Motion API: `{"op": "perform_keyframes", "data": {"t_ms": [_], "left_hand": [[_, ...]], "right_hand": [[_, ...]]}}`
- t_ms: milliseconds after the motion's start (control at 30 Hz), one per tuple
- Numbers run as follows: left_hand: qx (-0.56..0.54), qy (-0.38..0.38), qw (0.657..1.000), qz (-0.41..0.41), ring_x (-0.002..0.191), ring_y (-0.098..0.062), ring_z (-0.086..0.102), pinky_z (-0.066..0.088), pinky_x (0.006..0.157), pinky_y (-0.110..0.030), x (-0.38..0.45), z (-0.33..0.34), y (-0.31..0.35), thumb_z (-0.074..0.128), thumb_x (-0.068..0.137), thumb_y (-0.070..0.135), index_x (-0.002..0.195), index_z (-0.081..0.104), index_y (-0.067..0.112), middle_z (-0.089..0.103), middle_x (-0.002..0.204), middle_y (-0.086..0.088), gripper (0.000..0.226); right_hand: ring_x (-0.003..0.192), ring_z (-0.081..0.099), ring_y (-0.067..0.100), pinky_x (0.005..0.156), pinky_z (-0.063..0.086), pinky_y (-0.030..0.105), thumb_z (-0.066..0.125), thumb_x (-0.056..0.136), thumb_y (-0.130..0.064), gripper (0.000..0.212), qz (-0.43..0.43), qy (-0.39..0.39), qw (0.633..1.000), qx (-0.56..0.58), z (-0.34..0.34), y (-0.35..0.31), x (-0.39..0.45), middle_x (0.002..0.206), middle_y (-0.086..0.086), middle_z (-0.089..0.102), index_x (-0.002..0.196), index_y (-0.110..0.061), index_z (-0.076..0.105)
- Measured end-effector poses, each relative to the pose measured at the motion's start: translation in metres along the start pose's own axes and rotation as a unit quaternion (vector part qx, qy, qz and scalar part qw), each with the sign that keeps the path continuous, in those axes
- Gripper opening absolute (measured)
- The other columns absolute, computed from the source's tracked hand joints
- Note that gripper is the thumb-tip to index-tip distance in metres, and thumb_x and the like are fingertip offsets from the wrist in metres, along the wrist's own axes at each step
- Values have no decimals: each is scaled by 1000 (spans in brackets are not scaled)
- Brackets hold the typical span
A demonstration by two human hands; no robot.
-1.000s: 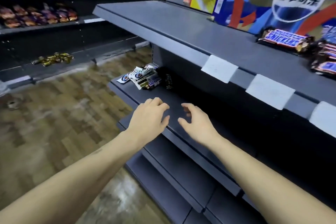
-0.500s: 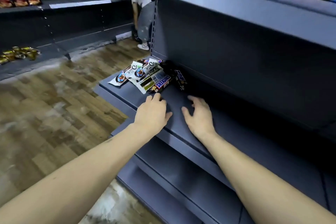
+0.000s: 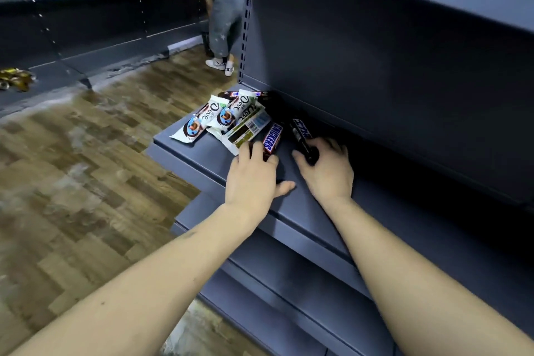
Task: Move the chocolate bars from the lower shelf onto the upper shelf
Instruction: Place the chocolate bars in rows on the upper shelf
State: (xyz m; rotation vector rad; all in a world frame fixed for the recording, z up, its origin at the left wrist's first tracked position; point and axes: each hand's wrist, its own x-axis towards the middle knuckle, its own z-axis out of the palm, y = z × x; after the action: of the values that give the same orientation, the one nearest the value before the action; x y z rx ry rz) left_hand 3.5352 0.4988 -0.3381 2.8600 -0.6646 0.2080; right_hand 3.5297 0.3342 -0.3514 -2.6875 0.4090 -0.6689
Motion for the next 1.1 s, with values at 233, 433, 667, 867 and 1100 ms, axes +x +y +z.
{"op": "perform_keyframes", "data": {"t_ms": [233,433,667,867,1100], "left_hand": [[-8,15,999,49,89,-27,43,38,68,-34,-27,-12,23,59,91,16,117,61,13,44,112,-10,26],[-36,-25,997,64,81,-21,29,32,66,-30,-43,-20,49,58,85,-2,115,63,15,39,108,-7,35],[-146,-62,985,69,89,-22,47,50,64,-36,-58,-26,65,62,90,20,95,67,14,43,106,0,9],[-190,-62,978,62,83,-17,51,51,65,-35,-56,-29,62,74,81,33,75,58,15,49,97,4,24],[-247,-101,964,10,86,-28,62,53,75,-37,-51,-32,83,77,76,36,126,44,22,43,122,-6,62]], "right_hand": [[106,57,17,89,48,30,68,84,-17,29,144,7,968,204,-39,25,-51,110,-8,66,111,-25,63],[105,57,-3,89,45,12,71,82,-6,46,185,9,943,277,-74,36,-97,114,-16,64,121,-28,61],[98,60,-6,81,42,5,71,86,-18,33,237,-7,928,288,-110,51,-128,107,-20,67,115,-31,61],[97,60,-6,83,48,12,69,86,-22,28,251,-5,936,247,-134,71,-138,106,-19,67,111,-34,62],[84,62,7,70,46,12,64,90,-29,20,281,19,926,251,-152,83,-132,103,-6,66,109,-36,61]]}}
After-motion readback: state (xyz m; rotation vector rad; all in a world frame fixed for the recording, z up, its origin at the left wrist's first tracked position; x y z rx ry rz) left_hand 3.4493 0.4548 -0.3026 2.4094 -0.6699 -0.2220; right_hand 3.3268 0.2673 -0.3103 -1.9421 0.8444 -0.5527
